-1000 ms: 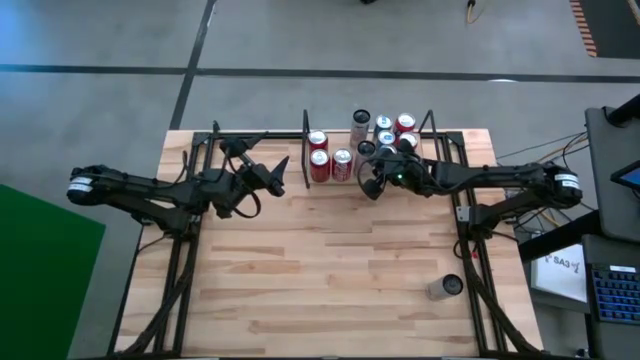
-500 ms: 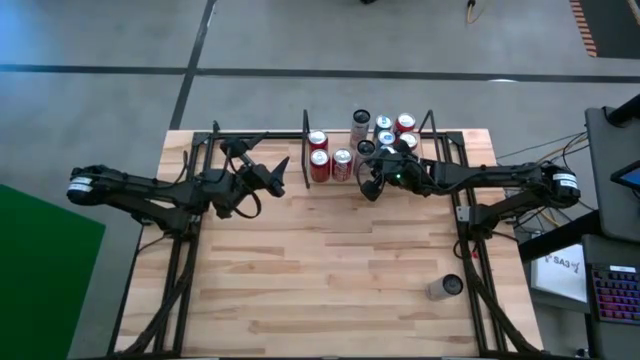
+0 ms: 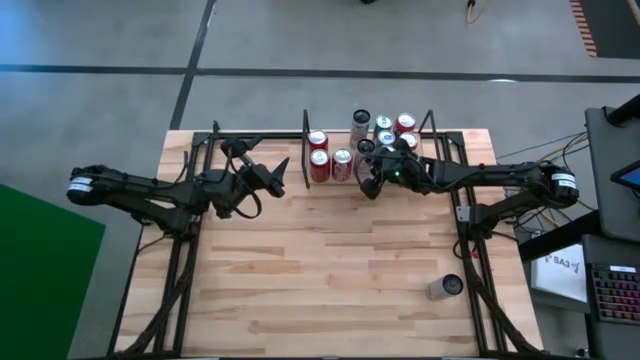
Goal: Place canned beverage on shelf
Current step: Put the left white and pink soda can on the shelf
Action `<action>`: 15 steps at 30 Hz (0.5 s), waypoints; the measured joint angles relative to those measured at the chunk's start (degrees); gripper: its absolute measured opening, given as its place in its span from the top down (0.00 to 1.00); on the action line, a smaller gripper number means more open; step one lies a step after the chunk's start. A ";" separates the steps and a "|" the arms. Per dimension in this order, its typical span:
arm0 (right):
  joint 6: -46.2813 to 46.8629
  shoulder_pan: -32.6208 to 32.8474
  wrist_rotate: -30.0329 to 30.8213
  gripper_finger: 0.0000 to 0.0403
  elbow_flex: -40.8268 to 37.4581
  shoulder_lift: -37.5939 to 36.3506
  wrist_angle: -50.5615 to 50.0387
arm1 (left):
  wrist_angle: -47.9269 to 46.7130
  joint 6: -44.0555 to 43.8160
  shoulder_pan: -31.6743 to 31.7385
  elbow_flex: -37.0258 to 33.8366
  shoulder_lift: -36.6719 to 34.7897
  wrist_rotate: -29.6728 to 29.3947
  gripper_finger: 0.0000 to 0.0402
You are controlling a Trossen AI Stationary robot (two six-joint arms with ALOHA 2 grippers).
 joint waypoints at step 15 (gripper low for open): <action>-2.31 -1.28 1.62 0.98 -0.02 0.12 2.78 | -0.37 -0.51 0.00 0.00 0.00 0.00 0.03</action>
